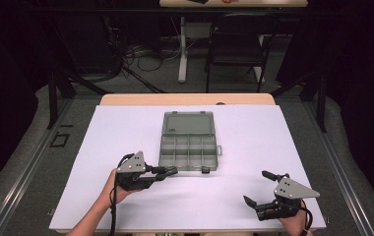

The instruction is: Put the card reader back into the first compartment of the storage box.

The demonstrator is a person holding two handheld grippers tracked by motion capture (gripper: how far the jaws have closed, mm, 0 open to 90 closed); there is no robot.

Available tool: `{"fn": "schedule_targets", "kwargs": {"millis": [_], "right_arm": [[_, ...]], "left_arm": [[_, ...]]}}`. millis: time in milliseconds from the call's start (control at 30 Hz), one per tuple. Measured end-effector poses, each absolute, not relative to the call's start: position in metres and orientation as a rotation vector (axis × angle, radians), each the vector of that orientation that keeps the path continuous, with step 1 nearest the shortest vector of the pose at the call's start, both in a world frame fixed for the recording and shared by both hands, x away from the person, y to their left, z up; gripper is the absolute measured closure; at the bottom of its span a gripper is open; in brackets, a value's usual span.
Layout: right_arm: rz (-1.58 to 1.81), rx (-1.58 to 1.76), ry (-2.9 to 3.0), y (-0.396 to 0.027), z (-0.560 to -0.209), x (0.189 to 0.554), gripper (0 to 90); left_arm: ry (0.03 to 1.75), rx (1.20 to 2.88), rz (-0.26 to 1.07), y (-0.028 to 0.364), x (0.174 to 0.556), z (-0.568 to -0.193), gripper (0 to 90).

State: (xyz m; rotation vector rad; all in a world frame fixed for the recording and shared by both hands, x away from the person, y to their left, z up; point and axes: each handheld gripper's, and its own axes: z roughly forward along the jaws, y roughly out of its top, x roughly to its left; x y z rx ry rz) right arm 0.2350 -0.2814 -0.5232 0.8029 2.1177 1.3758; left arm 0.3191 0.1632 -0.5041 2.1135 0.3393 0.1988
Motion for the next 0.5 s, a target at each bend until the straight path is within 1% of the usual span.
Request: {"fn": "schedule_targets", "kwargs": {"millis": [500], "right_arm": [[1.373, 0.803, 2.117, -0.2812, -0.5233, 0.2352, 0.4]], "left_arm": [[0.389, 2.084, 0.235, 0.1651, 0.3256, -0.4972, 74.1]]}}
